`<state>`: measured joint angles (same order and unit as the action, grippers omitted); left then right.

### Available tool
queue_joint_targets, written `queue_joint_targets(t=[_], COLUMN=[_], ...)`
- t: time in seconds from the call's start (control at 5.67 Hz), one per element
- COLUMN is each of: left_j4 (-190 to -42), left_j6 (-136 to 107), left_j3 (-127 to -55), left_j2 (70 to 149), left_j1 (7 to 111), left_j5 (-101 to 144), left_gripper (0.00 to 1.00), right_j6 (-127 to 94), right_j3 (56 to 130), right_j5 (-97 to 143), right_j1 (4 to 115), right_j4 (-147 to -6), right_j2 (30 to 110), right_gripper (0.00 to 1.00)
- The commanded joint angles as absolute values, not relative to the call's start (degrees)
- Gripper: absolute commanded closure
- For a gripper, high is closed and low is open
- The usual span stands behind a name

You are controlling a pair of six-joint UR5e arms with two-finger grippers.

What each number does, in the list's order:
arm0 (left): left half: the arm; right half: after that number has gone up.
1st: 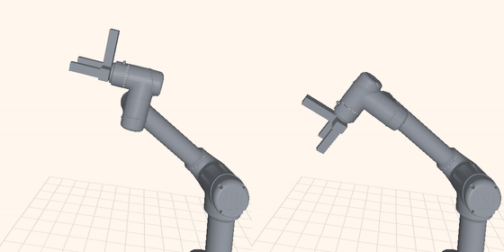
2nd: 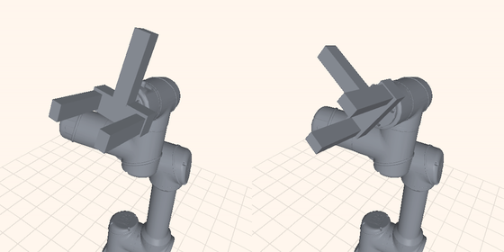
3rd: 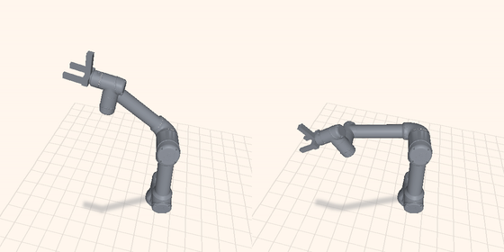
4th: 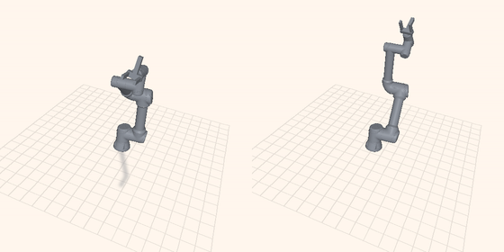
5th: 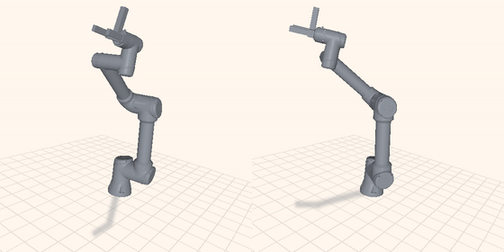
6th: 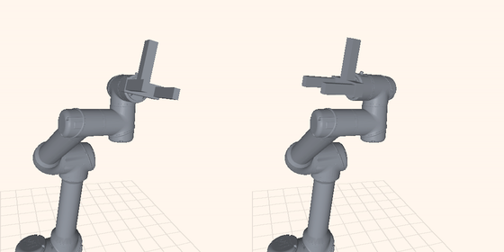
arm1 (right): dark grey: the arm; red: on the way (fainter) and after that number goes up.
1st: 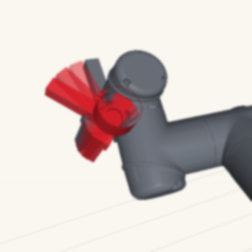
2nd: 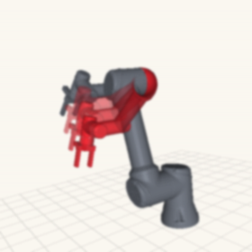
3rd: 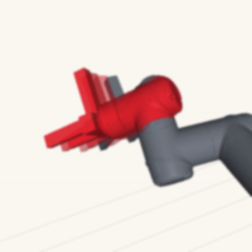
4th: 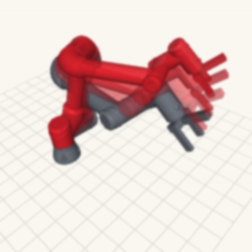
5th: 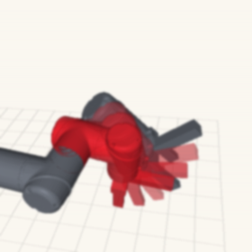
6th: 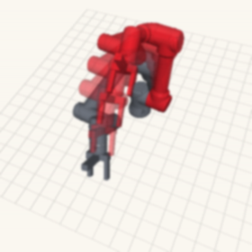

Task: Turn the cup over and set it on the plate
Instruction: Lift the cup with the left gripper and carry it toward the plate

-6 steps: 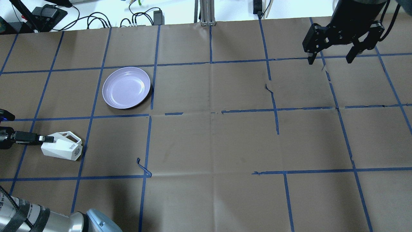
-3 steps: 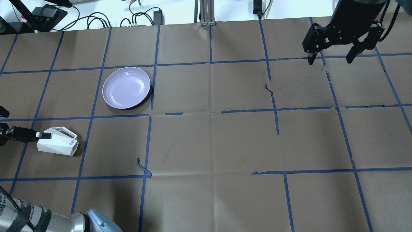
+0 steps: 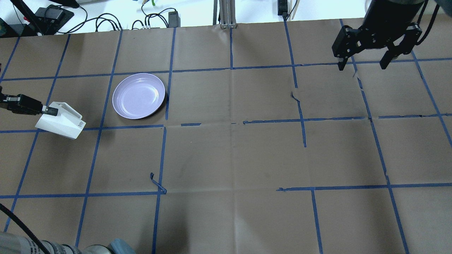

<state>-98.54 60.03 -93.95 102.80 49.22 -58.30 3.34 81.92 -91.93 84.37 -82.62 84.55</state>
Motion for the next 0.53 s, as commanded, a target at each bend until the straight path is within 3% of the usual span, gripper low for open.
queue_joint_targets(t=[0.0,0.35], left_j4=[-85.2,-72.8], left_j6=[50.3,44.0], left_j3=[-95.3,-95.5], left_j2=[100.0,101.4], left_j1=[61.2,70.8], left_j5=[-59.5,-70.9], left_gripper=[1.00,1.00], right_j6=[3.3,3.3], right_j3=[81.9,81.9], right_j5=[-91.9,-91.9], right_j1=[84.4,84.4], right_j4=[-82.6,-82.6], right_j2=[84.6,84.6], right_gripper=[0.00,0.00])
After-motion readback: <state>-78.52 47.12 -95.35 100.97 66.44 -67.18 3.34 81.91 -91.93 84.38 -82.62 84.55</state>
